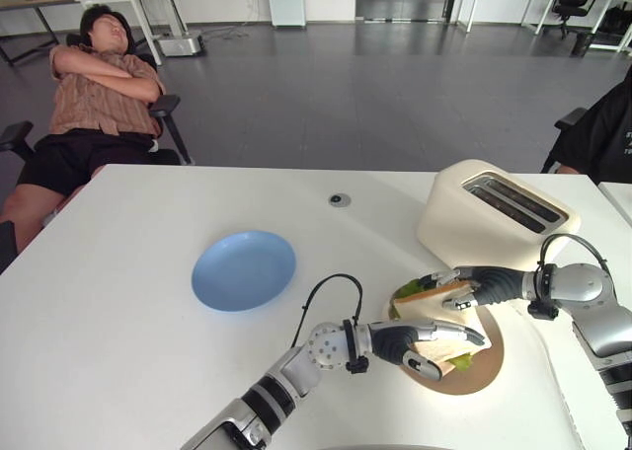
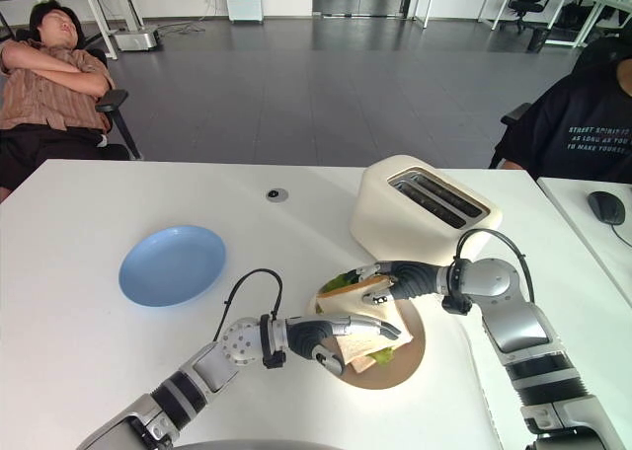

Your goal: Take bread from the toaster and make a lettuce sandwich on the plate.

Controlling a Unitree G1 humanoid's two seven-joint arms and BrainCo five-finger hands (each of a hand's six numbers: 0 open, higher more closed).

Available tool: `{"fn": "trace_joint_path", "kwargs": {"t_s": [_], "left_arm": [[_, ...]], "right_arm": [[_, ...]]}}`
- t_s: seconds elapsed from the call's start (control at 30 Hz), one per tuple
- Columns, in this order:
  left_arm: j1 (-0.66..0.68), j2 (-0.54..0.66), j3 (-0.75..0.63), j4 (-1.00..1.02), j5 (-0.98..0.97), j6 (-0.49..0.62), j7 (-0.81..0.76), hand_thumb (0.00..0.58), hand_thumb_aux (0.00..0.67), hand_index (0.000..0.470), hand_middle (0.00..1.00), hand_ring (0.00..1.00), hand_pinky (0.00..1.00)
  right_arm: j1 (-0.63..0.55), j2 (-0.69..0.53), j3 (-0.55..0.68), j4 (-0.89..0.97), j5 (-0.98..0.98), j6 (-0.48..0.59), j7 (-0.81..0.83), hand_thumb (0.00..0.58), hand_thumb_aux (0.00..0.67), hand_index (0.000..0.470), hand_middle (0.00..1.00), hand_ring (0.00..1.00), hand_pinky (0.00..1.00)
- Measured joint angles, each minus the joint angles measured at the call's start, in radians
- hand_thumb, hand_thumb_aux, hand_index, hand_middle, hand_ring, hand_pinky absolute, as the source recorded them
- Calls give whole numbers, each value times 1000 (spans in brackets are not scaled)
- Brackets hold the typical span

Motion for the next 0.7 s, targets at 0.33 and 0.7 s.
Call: {"fn": "trace_joint_path", "kwargs": {"t_s": [0.33,0.7], "left_arm": [[-23,-57,24,130,-2,-35,0,0,0,0,0,0,0],[-39,9,98,65,-4,25,-35,0,0,0,0,0,0]], "right_arm": [[-261,138,-149,-11,16,-106,-252,0,0,0,0,0,0],[-305,181,-222,-56,28,-117,-382,0,0,0,0,0,0]]}}
